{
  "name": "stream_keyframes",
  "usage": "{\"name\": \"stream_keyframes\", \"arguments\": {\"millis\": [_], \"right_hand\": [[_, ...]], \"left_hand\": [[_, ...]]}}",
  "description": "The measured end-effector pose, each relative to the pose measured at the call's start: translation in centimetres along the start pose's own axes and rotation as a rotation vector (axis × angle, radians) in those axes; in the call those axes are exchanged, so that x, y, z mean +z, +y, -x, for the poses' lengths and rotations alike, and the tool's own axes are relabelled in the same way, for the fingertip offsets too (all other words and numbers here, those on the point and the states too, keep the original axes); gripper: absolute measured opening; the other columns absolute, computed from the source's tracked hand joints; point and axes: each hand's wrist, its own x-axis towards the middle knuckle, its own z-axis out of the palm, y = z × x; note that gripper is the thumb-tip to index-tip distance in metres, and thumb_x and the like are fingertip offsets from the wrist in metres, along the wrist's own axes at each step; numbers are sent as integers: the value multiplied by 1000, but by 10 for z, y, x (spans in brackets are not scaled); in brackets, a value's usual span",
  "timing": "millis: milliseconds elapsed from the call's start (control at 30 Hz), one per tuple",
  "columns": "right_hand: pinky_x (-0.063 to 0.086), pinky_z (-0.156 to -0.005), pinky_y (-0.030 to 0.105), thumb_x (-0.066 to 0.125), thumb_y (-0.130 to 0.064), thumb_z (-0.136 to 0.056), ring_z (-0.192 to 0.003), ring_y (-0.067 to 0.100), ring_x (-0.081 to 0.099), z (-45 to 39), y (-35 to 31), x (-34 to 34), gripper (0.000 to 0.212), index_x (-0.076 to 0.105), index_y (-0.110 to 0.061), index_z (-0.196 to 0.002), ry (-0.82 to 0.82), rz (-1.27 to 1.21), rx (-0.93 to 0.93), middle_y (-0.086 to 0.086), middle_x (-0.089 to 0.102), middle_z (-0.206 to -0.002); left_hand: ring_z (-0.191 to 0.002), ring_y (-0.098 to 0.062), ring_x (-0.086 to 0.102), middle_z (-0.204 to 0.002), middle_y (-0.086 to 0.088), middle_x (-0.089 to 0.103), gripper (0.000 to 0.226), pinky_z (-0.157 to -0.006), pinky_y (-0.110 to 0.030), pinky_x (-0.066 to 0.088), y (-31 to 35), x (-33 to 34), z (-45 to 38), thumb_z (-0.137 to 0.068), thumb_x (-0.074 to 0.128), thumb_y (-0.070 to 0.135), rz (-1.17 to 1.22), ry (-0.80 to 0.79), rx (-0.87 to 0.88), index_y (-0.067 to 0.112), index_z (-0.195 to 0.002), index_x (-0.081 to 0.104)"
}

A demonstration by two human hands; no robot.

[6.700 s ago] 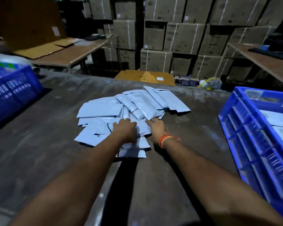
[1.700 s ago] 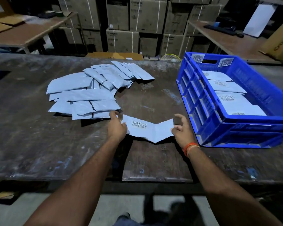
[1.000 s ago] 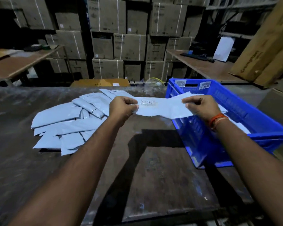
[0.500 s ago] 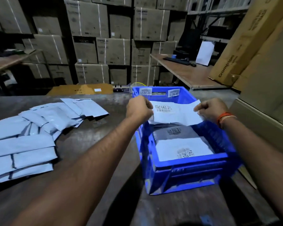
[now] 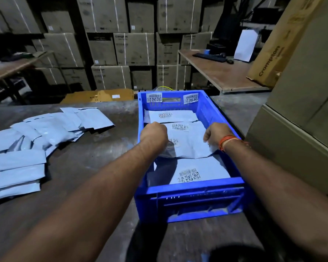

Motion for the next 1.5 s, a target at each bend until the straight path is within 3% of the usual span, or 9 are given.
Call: {"name": "stream_keyframes", "arguments": {"millis": [167,367,467,600,767,1133,1233,1367,1500], "right_hand": [[52,-75,30,66,-10,-81,-96,27,67,3,-4,1,28,71,-8,-108,5,159,31,12,71,-102],[52,-88,33,55,-12,-96,-114,32,64,7,-9,3,29,64,-8,-124,53,317,18,13,66,-122],[51,-90,39,50,-3,-94,-113,38,62,7,-13,-3,30,62,-1,-122,145,292,23,21,65,-122],[53,-85,39,53,-3,-87,-102,39,65,3,-34,-21,28,70,-4,-109,272,227,-97,22,69,-107],[54,-82,33,61,-8,-78,-94,32,68,-10,-102,-38,18,72,-22,-79,261,38,-298,9,74,-92],[54,-76,30,60,-15,-75,-88,33,70,-11,-302,14,23,78,-13,-88,158,42,-540,13,75,-86],[46,-70,23,62,-15,-78,-88,28,71,-2,-356,50,20,79,-18,-87,84,10,-540,8,76,-87],[56,-82,31,62,-12,-76,-92,27,69,15,-422,121,21,77,-21,-88,-32,-70,-552,6,75,-93],[46,-94,28,62,-10,-81,-110,30,63,24,-476,183,37,72,-19,-115,-115,-56,-593,11,71,-115]], "left_hand": [[-121,-33,61,-133,-14,61,33,-79,-40,51,8,3,3,-95,51,4,-55,-51,-3,5,-125,64],[-123,-33,60,-135,-14,59,35,-86,-39,53,9,6,3,-91,61,6,3,-118,-26,6,-126,63],[-118,-33,62,-127,-13,62,31,-73,-38,48,6,3,0,-91,61,5,28,-29,-35,6,-121,66],[-100,-35,66,-106,-14,68,26,-81,-42,55,-19,-10,-13,-89,56,4,104,204,6,7,-111,69],[-100,-31,66,-108,-7,70,23,-84,-39,57,-84,-31,-19,-83,67,25,237,248,34,24,-106,72],[-100,-23,62,-116,-2,69,30,-75,-29,46,-278,2,25,-85,70,33,258,236,-137,25,-113,72],[-112,-29,61,-116,-6,69,33,-84,-35,50,-343,31,36,-87,69,39,229,189,-159,25,-117,71],[-118,-29,57,-123,-6,63,39,-87,-36,49,-425,78,53,-87,67,33,176,73,-162,26,-125,65],[-120,-32,54,-128,-9,57,53,-92,-41,52,-482,113,65,-84,68,24,114,-21,-163,25,-136,57]]}}
